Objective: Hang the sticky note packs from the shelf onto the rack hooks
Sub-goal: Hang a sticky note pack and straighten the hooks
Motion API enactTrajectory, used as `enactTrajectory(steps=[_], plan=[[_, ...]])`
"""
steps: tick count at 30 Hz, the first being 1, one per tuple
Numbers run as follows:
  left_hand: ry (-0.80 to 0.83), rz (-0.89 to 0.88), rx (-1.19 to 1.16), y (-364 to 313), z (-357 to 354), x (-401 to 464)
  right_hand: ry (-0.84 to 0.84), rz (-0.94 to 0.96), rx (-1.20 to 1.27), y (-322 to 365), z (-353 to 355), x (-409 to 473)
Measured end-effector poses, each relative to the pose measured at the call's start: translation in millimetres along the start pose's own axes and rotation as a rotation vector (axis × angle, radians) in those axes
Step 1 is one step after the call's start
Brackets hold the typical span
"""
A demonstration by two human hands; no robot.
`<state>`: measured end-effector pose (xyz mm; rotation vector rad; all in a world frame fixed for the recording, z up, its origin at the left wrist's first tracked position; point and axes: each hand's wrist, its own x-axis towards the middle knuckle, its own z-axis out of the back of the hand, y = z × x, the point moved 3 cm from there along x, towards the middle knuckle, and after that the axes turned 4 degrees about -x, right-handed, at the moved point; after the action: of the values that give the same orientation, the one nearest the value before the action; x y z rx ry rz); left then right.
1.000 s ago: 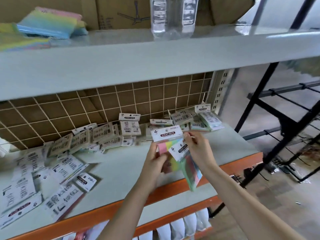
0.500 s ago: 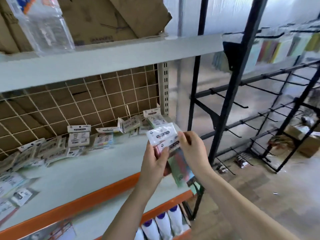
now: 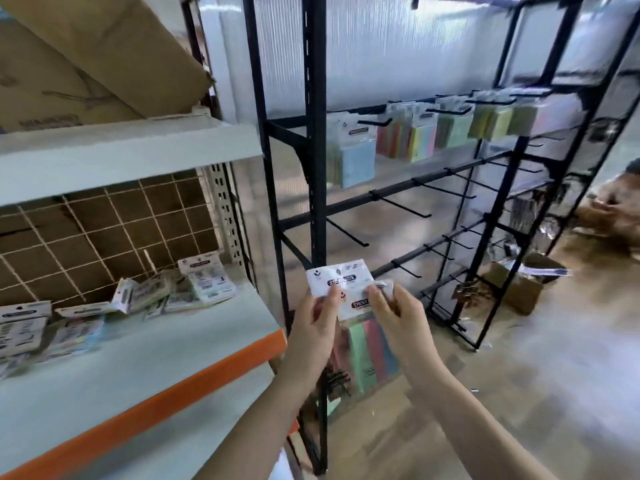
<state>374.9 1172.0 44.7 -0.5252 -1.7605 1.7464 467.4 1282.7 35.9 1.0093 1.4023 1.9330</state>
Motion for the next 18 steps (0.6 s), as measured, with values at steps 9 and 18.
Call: enactTrajectory(steps=[9, 18], plan=[[0.110, 0.015, -0.269, -17, -95, 66, -0.106, 0.038, 0.004, -15, 82, 72], [-0.017, -0.203, -0.160, -61, -157, 182, -0.146, 0.254, -0.126, 6, 150, 201]])
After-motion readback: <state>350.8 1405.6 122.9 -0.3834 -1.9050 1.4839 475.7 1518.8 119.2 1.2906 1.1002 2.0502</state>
